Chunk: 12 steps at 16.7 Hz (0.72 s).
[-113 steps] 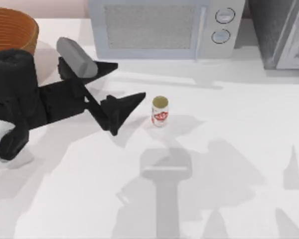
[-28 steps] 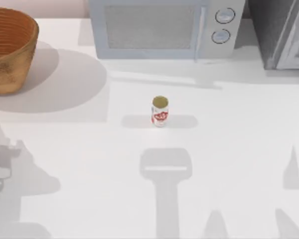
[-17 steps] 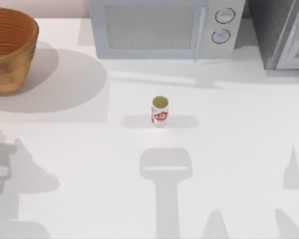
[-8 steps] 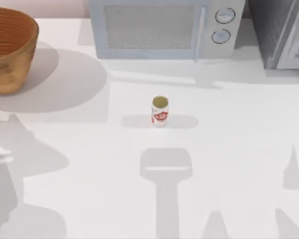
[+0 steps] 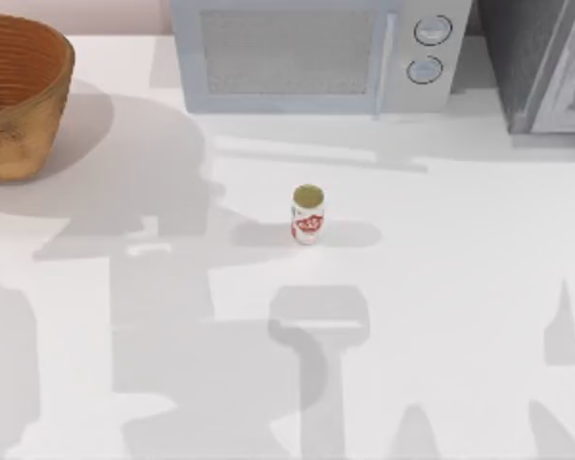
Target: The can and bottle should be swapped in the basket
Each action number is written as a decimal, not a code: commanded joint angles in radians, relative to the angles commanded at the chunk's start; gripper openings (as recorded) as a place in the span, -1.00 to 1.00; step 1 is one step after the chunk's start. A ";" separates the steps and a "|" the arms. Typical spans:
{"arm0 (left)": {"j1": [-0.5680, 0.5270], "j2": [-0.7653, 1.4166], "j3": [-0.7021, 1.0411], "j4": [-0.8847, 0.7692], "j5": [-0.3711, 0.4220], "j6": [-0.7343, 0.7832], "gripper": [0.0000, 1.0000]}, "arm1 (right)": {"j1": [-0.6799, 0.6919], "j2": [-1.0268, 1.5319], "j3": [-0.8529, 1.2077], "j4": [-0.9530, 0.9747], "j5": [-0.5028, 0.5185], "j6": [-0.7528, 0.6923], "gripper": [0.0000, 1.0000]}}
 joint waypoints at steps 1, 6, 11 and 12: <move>-0.027 0.001 0.044 -0.057 -0.008 -0.009 -1.00 | 0.000 0.000 0.000 0.000 0.000 0.000 1.00; -0.110 0.007 0.162 -0.205 -0.035 -0.039 -1.00 | 0.000 0.000 0.000 0.000 0.000 0.000 1.00; -0.106 0.008 0.161 -0.199 -0.035 -0.037 -1.00 | 0.000 0.000 0.000 0.000 0.000 0.000 1.00; -0.108 0.020 0.167 -0.186 -0.037 -0.038 -1.00 | 0.000 0.000 0.000 0.000 0.000 0.000 1.00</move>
